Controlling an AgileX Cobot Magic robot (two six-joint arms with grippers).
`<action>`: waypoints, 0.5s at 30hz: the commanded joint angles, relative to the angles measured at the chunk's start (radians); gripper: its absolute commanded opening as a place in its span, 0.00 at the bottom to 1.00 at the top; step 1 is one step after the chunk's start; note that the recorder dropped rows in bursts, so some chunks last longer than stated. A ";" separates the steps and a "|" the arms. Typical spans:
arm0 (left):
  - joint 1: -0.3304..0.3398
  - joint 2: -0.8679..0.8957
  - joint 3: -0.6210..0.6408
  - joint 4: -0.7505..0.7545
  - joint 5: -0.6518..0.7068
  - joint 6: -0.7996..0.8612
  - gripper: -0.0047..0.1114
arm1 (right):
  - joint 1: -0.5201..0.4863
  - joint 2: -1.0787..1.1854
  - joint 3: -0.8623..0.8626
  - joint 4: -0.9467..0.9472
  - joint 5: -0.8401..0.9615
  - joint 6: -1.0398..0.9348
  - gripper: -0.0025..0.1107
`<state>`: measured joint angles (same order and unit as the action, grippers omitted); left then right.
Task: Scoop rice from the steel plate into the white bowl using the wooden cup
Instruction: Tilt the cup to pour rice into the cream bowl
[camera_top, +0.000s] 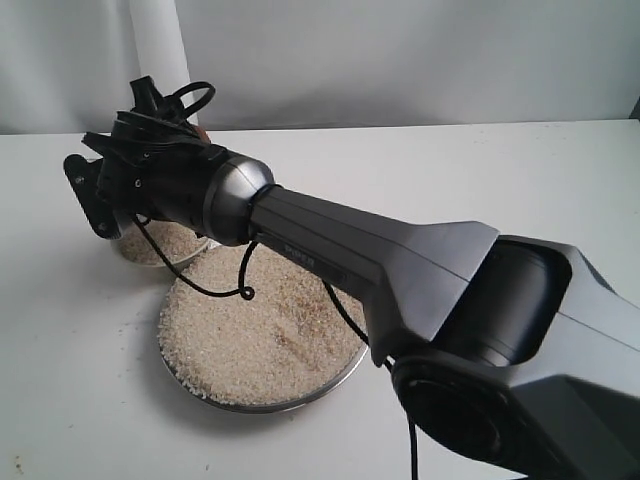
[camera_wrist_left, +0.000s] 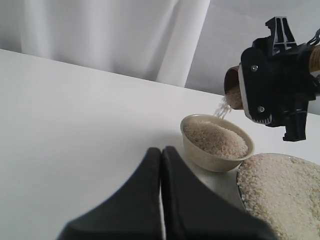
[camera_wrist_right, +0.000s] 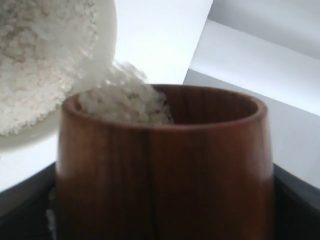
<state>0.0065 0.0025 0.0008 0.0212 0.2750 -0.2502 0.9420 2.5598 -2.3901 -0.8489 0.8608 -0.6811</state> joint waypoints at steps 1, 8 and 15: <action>-0.006 -0.003 -0.001 -0.003 -0.009 -0.004 0.04 | 0.000 -0.006 -0.009 -0.043 -0.003 -0.078 0.02; -0.006 -0.003 -0.001 -0.003 -0.009 -0.004 0.04 | 0.000 -0.006 -0.009 -0.054 -0.003 -0.160 0.02; -0.006 -0.003 -0.001 -0.003 -0.009 -0.004 0.04 | 0.000 -0.006 -0.009 -0.114 -0.011 -0.160 0.02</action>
<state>0.0065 0.0025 0.0008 0.0212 0.2750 -0.2502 0.9420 2.5598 -2.3901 -0.9241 0.8608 -0.8347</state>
